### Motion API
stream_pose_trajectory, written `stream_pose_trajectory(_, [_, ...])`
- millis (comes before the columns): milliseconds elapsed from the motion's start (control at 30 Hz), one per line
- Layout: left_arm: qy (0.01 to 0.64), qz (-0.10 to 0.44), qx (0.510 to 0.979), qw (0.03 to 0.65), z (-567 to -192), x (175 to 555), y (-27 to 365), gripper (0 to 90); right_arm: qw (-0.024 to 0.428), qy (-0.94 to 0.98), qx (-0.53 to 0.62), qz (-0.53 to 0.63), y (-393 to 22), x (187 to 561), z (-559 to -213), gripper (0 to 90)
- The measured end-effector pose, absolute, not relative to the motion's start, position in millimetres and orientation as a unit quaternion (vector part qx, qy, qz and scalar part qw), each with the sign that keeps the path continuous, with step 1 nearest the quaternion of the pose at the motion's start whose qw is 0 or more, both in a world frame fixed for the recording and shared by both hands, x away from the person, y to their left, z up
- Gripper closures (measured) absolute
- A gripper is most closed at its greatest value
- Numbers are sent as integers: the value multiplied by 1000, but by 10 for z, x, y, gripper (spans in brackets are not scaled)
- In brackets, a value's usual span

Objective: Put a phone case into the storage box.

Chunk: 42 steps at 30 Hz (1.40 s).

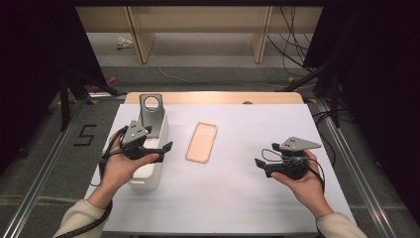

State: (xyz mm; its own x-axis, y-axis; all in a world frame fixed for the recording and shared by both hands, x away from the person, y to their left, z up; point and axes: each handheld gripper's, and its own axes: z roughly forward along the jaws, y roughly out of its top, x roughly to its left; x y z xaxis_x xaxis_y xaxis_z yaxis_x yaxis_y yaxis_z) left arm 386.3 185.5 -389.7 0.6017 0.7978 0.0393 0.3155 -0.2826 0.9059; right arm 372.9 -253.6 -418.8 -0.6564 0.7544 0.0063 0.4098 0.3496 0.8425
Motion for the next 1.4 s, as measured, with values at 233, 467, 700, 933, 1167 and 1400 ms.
stream_pose_trajectory(233, [352,256,769,468,-3909,3837,1705,159,195,792,371,444,-2558,3735,-4175,163])
stream_pose_trajectory(467, [342,251,777,465,-3936,3825,1581,195,196,790,372,447,-2587,3704,-4165,163])
stream_pose_trajectory(700, [334,244,785,462,-3945,3831,1504,247,198,790,371,446,-2578,3697,-4154,163])
stream_pose_trajectory(933, [332,244,789,456,-3969,3850,1454,291,198,789,372,446,-2585,3698,-4153,164])
stream_pose_trajectory(1167, [333,217,815,422,-4008,3923,1205,734,202,785,378,447,-2592,3689,-4141,163])
stream_pose_trajectory(1400, [362,205,833,366,-4143,4136,876,897,202,785,377,449,-2593,3683,-4137,163])
